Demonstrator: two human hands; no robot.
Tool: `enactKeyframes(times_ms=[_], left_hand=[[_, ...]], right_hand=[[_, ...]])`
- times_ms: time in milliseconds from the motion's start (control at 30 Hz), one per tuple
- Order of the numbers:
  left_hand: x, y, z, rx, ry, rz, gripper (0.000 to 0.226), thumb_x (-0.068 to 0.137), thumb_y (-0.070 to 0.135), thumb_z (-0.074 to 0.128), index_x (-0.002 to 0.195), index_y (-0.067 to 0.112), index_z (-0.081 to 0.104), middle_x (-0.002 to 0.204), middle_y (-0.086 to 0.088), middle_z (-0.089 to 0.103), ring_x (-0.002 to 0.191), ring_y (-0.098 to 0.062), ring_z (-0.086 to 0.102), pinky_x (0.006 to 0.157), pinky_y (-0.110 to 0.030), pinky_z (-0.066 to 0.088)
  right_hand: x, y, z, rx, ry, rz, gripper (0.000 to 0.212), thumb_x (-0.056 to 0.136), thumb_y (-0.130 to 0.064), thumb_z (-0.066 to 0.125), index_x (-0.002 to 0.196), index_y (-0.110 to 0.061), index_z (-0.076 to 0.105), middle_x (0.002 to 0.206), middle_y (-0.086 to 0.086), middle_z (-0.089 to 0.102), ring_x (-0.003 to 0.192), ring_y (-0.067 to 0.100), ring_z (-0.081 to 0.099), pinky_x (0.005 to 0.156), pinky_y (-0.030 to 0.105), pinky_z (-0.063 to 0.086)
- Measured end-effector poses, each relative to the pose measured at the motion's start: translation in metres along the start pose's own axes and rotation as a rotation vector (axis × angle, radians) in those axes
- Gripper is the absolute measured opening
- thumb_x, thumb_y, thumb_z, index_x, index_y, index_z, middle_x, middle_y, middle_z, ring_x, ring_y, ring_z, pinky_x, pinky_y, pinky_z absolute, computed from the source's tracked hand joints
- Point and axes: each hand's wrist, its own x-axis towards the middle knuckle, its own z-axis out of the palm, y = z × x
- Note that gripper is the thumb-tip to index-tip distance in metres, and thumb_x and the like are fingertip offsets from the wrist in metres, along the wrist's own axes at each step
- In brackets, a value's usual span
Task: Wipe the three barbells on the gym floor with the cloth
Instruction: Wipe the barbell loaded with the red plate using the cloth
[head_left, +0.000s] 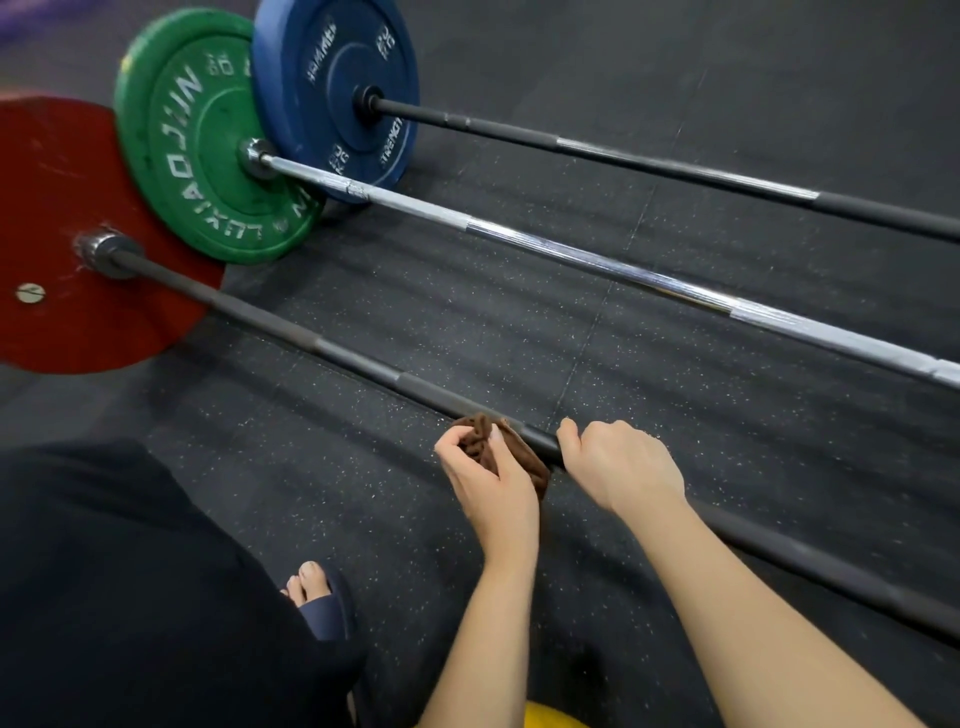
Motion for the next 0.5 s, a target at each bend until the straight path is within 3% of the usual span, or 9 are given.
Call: enactKeyframes(times_ms=[100, 167, 300, 367, 433, 500], left_hand=[[0.029, 0.001, -0.008, -0.052, 0.080, -0.025, 0.015, 0.103, 0.028, 0.056, 0.110, 0.034, 0.045, 0.120, 0.004, 0.057, 0.105, -0.011, 0.060, 0.086, -0.029, 0.053], [0.044, 0.002, -0.012, -0.078, 0.091, -0.042, 0.014, 0.104, 0.028, 0.056, 0.111, 0.031, 0.045, 0.119, 0.001, 0.058, 0.104, -0.012, 0.061, 0.086, -0.028, 0.053], [0.034, -0.002, -0.008, -0.060, 0.063, -0.050, 0.014, 0.104, 0.031, 0.053, 0.111, 0.036, 0.042, 0.121, 0.002, 0.057, 0.103, -0.013, 0.062, 0.085, -0.035, 0.056], [0.020, -0.003, -0.002, -0.057, 0.035, -0.048, 0.015, 0.104, 0.031, 0.053, 0.111, 0.037, 0.041, 0.121, 0.002, 0.056, 0.102, -0.011, 0.062, 0.081, -0.031, 0.056], [0.009, -0.005, 0.002, -0.049, 0.004, -0.046, 0.015, 0.105, 0.028, 0.052, 0.115, 0.032, 0.041, 0.120, 0.002, 0.056, 0.099, -0.006, 0.059, 0.074, -0.015, 0.051], [0.004, -0.007, 0.003, -0.041, -0.017, -0.048, 0.015, 0.105, 0.027, 0.052, 0.115, 0.031, 0.041, 0.118, 0.003, 0.056, 0.097, -0.003, 0.058, 0.069, -0.009, 0.047]], right_hand=[[-0.002, 0.001, -0.001, -0.027, 0.012, -0.027, 0.034, 0.104, -0.027, 0.023, 0.111, -0.020, 0.055, 0.073, -0.002, 0.042, 0.071, 0.028, 0.046, 0.070, 0.037, 0.036], [-0.003, -0.001, 0.000, -0.006, 0.058, -0.029, 0.033, 0.103, -0.019, 0.026, 0.125, -0.020, 0.050, 0.072, -0.004, 0.040, 0.067, 0.027, 0.045, 0.065, 0.037, 0.036], [-0.006, -0.004, 0.003, 0.076, 0.162, -0.019, 0.035, 0.102, -0.016, 0.033, 0.136, -0.020, 0.042, 0.073, -0.004, 0.038, 0.066, 0.030, 0.048, 0.059, 0.035, 0.037], [-0.008, -0.006, 0.008, 0.012, 0.209, -0.006, 0.030, 0.105, -0.023, 0.029, 0.126, -0.021, 0.051, 0.070, -0.004, 0.037, 0.066, 0.030, 0.046, 0.059, 0.034, 0.034], [-0.009, -0.010, 0.006, -0.091, 0.260, 0.031, 0.047, 0.105, -0.035, 0.013, 0.100, -0.022, 0.058, 0.068, -0.006, 0.042, 0.066, 0.028, 0.044, 0.059, 0.035, 0.031], [-0.009, -0.012, 0.011, -0.141, 0.321, 0.026, 0.062, 0.100, -0.043, 0.003, 0.090, -0.021, 0.059, 0.076, -0.002, 0.058, 0.074, 0.029, 0.049, 0.062, 0.038, 0.035]])
